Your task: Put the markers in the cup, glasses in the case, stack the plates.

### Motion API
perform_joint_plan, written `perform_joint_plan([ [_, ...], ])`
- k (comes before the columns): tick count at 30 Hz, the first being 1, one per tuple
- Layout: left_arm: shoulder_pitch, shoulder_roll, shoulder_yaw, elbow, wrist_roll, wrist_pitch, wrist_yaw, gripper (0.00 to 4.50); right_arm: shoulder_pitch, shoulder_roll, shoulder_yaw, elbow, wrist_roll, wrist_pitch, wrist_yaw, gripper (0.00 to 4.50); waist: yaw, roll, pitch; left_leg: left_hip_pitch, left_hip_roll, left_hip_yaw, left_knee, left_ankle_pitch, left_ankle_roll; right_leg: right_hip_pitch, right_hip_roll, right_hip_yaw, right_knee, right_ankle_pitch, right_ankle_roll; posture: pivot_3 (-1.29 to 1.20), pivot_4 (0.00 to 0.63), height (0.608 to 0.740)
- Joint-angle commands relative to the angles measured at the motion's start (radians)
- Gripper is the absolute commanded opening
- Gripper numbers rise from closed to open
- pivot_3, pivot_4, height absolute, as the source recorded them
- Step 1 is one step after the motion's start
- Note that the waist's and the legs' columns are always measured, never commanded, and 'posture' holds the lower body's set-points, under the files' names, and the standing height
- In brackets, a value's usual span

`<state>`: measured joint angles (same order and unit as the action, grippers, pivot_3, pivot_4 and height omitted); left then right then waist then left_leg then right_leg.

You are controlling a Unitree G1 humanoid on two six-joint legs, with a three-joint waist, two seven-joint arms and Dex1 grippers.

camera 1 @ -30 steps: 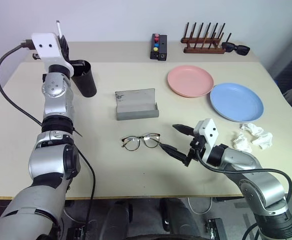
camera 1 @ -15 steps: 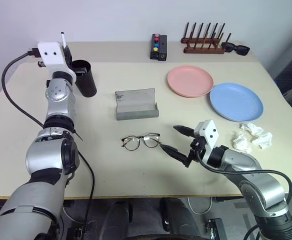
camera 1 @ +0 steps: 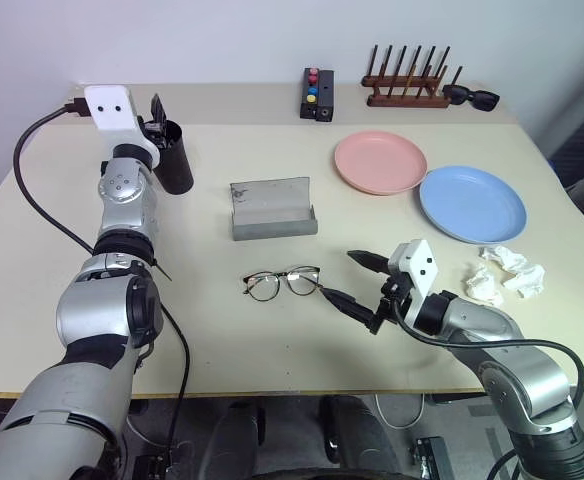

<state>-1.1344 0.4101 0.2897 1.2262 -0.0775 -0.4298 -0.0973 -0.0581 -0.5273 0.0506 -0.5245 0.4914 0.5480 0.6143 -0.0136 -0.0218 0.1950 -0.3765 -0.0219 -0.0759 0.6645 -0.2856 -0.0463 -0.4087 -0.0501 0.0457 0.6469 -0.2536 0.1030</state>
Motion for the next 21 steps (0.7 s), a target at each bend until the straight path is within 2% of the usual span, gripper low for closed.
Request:
perform_joint_plan([
  [1,-0.033,0.008,0.004,-0.012,-0.008,-0.029,0.004,2.70,-0.007,0.003,-0.014,-0.042,0.001,-0.019,-0.002,4.50,0.000,0.000,0.000,0.000,0.000,0.000,0.000,0.000,0.000,0.000,0.000,0.000,0.000,0.000,0.000,0.00,0.150,0.735],
  [8,-0.038,0.005,0.032,-0.063,-0.063,-0.031,-0.056,2.70,-0.009,0.000,-0.016,-0.044,0.002,-0.017,-0.002,4.50,0.000,0.000,0.000,0.000,0.000,0.000,0.000,0.000,0.000,0.000,0.000,0.000,0.000,0.000,0.000,0.00,0.150,0.735],
  [11,-0.037,-0.020,0.044,-0.164,-0.150,0.014,-0.220,2.70,-0.003,-0.008,-0.028,-0.051,0.008,-0.013,0.001,4.50,0.002,0.000,0.000,0.000,0.000,0.000,0.000,0.000,0.000,0.000,0.000,0.000,0.000,0.000,0.000,0.00,0.150,0.735],
  [13,0.023,-0.037,-0.004,-0.340,-0.217,0.117,-0.414,2.70,-0.001,-0.015,-0.037,-0.056,0.014,-0.009,0.003,4.50,0.002,0.000,0.000,-0.001,0.000,0.000,0.000,0.000,0.000,0.000,0.000,0.000,0.000,0.000,0.000,0.00,0.150,0.735],
  [16,0.144,-0.028,-0.071,-0.616,-0.303,0.322,-0.595,3.56,-0.004,-0.022,-0.041,-0.056,0.011,-0.008,0.004,4.50,-0.003,0.000,0.000,-0.001,0.000,0.000,0.000,0.000,0.000,0.000,0.000,0.000,-0.001,0.000,0.000,0.00,0.150,0.735],
  [18,0.222,0.012,-0.116,-0.749,-0.319,0.446,-0.663,4.47,-0.011,-0.022,-0.047,-0.056,0.014,-0.004,0.004,4.50,-0.009,0.000,0.000,0.000,0.001,-0.002,0.000,0.000,0.000,0.000,0.000,0.001,-0.001,0.000,0.000,0.00,0.150,0.735],
  [21,0.354,0.110,-0.211,-0.937,-0.308,0.618,-0.781,4.47,-0.009,-0.023,-0.049,-0.058,0.013,-0.006,0.007,4.50,-0.027,0.001,0.000,0.001,0.002,-0.003,-0.001,0.000,0.000,0.000,0.002,0.002,0.001,0.000,0.000,0.00,0.150,0.735],
])
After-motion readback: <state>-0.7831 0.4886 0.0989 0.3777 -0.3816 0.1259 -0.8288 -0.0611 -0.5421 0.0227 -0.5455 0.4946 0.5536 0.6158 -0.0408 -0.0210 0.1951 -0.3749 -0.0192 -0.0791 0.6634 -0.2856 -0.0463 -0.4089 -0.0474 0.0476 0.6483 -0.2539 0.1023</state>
